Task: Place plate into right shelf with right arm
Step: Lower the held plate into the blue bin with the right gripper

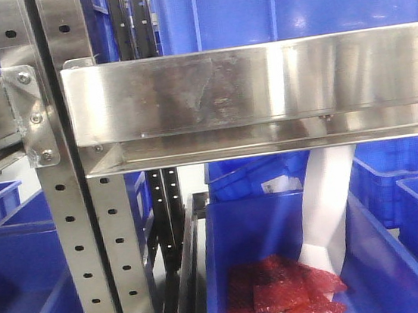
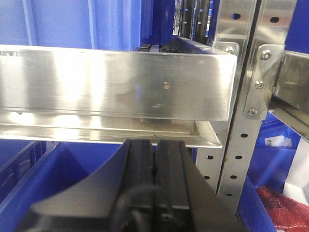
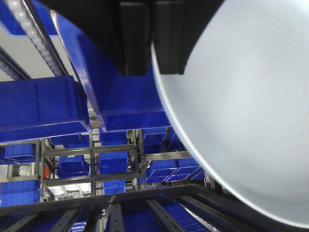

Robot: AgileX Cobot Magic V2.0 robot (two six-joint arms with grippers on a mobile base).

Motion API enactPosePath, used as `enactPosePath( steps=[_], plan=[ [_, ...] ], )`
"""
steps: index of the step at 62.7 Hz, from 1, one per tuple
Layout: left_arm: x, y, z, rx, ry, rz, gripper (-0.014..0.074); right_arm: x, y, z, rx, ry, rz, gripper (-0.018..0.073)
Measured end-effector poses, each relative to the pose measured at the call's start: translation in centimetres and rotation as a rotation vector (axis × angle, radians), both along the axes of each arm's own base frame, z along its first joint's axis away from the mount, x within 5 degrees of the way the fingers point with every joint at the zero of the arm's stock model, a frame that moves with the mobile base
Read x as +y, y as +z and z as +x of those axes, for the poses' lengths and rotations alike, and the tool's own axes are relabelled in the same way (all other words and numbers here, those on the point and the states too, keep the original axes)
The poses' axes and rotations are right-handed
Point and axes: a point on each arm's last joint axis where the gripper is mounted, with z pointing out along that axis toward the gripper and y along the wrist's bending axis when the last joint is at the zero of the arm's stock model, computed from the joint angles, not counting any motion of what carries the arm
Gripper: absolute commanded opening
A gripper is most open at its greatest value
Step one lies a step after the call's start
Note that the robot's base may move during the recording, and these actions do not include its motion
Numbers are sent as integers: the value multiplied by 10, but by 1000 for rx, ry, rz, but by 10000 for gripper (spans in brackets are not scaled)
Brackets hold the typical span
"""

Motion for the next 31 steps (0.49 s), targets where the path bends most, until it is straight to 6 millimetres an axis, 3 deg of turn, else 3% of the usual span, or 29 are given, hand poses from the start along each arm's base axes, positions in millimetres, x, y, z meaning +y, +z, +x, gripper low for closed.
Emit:
enactPosePath(
  steps=[11, 18, 31],
  plan=[
    [0, 0, 0, 0, 0, 0, -128, 3, 37, 45, 5, 1, -1, 56],
    [0, 0, 0, 0, 0, 0, -128, 5, 46, 80, 32, 1, -2, 56],
    [0, 0, 0, 0, 0, 0, -128, 9, 30, 150, 147, 1, -9, 57]
  ],
)
